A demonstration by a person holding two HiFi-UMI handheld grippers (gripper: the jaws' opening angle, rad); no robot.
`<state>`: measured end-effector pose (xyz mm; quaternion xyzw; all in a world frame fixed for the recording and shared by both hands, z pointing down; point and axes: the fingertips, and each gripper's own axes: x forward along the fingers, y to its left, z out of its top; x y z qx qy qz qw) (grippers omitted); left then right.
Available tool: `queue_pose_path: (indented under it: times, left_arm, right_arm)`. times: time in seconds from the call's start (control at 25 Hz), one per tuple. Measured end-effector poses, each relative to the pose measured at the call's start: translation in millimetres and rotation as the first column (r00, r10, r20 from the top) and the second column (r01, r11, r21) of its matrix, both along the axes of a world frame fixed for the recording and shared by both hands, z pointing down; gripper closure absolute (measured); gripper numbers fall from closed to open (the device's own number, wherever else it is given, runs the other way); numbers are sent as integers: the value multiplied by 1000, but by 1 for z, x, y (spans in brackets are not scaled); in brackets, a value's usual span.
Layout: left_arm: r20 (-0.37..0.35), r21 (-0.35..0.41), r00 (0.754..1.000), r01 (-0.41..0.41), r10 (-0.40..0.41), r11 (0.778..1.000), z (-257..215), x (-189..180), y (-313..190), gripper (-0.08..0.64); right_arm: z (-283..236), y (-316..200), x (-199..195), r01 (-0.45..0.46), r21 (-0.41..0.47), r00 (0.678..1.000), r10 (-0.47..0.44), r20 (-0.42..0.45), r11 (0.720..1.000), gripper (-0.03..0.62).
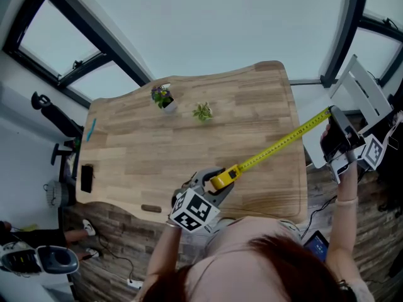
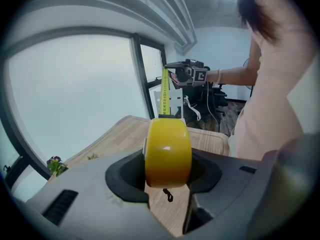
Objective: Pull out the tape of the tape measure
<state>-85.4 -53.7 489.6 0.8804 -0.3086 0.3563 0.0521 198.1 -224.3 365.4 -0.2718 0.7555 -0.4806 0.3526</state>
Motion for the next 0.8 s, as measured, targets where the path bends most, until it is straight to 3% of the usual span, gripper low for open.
queue_pose_path:
  times: [0.8]
  left_arm:
    - [3,-10,1000,-5,5,1000,1,1,5,393]
  right_arm:
    - [1,3,2,0,-6,1000,0,-15,1000,541]
